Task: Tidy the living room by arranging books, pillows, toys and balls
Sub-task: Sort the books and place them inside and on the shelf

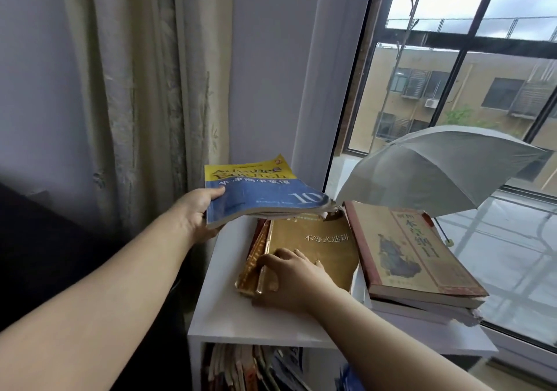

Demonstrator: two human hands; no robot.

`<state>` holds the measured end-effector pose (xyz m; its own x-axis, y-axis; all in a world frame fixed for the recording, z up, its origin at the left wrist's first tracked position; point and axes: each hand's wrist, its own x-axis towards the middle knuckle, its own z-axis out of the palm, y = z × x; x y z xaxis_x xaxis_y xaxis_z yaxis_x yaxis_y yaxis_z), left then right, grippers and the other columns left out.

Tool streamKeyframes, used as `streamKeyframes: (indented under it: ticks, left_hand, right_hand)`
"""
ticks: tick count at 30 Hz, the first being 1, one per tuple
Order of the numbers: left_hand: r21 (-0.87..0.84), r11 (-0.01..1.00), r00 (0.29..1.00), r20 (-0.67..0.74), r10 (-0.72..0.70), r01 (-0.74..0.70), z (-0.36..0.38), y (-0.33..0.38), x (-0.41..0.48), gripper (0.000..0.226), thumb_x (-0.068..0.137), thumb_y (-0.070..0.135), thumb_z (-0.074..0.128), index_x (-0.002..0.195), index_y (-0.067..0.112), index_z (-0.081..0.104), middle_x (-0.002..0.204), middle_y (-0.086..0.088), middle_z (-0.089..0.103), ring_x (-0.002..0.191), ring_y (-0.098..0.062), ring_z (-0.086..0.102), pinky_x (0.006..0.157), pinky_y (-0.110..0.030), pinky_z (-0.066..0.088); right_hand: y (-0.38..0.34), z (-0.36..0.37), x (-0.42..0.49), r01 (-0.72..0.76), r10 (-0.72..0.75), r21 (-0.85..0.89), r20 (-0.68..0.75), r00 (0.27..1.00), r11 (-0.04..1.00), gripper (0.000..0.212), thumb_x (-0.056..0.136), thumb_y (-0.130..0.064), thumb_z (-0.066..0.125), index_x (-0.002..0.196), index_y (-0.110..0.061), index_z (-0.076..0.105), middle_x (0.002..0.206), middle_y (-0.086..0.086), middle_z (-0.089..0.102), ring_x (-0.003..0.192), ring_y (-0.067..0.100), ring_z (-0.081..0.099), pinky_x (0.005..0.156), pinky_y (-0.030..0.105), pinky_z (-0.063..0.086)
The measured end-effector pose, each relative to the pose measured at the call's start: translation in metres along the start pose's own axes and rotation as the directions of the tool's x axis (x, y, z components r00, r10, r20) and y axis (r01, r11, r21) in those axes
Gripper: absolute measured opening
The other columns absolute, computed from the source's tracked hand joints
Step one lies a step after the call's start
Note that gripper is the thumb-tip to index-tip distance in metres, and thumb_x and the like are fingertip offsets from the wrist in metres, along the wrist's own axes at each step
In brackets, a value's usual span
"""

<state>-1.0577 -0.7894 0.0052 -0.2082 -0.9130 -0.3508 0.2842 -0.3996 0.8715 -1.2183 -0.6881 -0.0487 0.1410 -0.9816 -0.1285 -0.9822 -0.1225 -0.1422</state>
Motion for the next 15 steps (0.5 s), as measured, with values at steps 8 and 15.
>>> streamKeyframes:
  ticks: [8, 15]
  left_hand:
    - [0.318, 0.935, 0.982, 0.043, -0.183, 0.160, 0.025, -0.029, -0.005, 0.026, 0.102, 0.011, 0.035, 0.083, 0.000, 0.049, 0.047, -0.013, 0.062, 0.041, -0.020, 0.063, 0.040, -0.027, 0.050]
    - [0.450, 0.875, 0.984, -0.106, -0.146, 0.179, 0.028, -0.041, 0.019, 0.034, 0.100, 0.003, 0.035, 0.132, -0.008, 0.041, 0.131, -0.021, 0.052, 0.123, -0.034, 0.050, 0.094, -0.044, 0.039]
  right_hand:
    - [0.032, -0.001, -0.016, -0.238, 0.469, 0.708, -0.146, 0.871, 0.664, 0.043, 0.090, -0.031, 0.057, 0.131, -0.018, 0.050, 0.133, 0.005, 0.055, 0.117, 0.022, 0.053, 0.095, 0.029, 0.043]
    - [0.035, 0.010, -0.025, -0.159, 0.174, 0.321, -0.018, 0.985, 0.933, 0.087, 0.069, -0.061, 0.069, 0.143, -0.036, 0.031, 0.152, -0.009, 0.030, 0.142, 0.016, 0.024, 0.115, 0.028, 0.023]
